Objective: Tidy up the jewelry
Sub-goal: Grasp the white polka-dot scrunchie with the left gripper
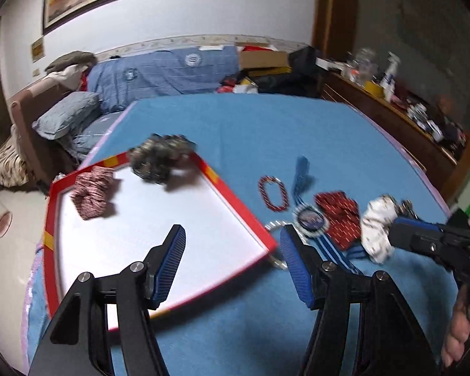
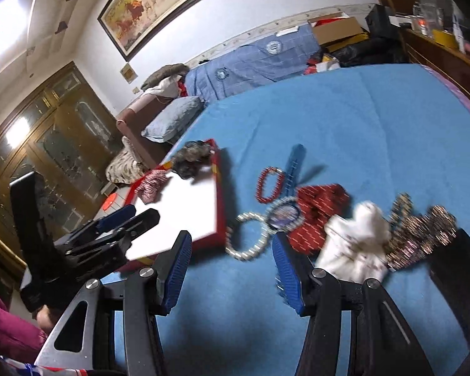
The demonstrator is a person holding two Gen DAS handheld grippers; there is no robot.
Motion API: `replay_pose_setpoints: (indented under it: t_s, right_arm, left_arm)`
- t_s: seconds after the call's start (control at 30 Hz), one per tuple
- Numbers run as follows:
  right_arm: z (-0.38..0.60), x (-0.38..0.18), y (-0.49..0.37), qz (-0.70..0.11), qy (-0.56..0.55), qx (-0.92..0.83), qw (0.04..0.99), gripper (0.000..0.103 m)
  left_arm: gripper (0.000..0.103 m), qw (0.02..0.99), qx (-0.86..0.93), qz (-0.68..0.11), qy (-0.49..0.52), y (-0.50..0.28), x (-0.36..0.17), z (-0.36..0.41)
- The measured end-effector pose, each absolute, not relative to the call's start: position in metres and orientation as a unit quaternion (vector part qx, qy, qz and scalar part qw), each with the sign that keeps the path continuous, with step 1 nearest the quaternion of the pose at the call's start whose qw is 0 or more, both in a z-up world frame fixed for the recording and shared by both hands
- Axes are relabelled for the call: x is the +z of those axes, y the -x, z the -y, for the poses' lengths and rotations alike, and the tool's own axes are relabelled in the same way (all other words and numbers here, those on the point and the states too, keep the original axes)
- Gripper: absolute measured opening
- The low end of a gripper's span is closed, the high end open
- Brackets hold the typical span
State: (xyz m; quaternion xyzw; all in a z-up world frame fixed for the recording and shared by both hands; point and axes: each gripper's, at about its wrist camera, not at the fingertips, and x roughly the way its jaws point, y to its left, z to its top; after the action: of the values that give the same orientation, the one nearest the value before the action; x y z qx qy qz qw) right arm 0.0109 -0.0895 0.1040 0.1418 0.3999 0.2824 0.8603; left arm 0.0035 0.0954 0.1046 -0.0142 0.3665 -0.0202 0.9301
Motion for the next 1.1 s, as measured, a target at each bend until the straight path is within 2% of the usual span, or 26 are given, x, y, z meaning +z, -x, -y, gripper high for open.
replay_pose_setpoints:
  t_s: [0.4, 0.73, 0.8, 0.87, 1.1]
  right_arm:
    - [0.185, 0.078, -0.009, -0.388, -0.21, 0.208, 0.873, 0.058]
    - [0.222, 0.064, -0.014, -0.389, -0.247, 0.176, 0.87, 0.058]
    - [0.229, 0.067, -0.018, -0.384, -0.251, 0.163, 0.873, 0.058]
    - [0.237, 0.069, -0.023, -0.378, -0.254, 0.145, 0.878, 0.058]
    - [0.251, 0.059, -0.026, -0.356, -0.28, 0.139, 0.881, 0.058]
  left_arm:
    - [0.061, 0.912, -0.063, -0.406, -0.009, -0.007, 0.074, -0.039]
    - [0.061, 0.899, -0.1, -0.427, -0.019, -0.011, 0.061, -0.008]
    - [0.063, 0.897, -0.114, -0.427, -0.018, -0.014, 0.063, -0.001]
    - [0.071, 0.896, -0.129, -0.424, -0.019, -0.02, 0.066, 0.01]
    - [0.072, 0.891, -0.16, -0.421, -0.052, -0.053, 0.065, 0.06]
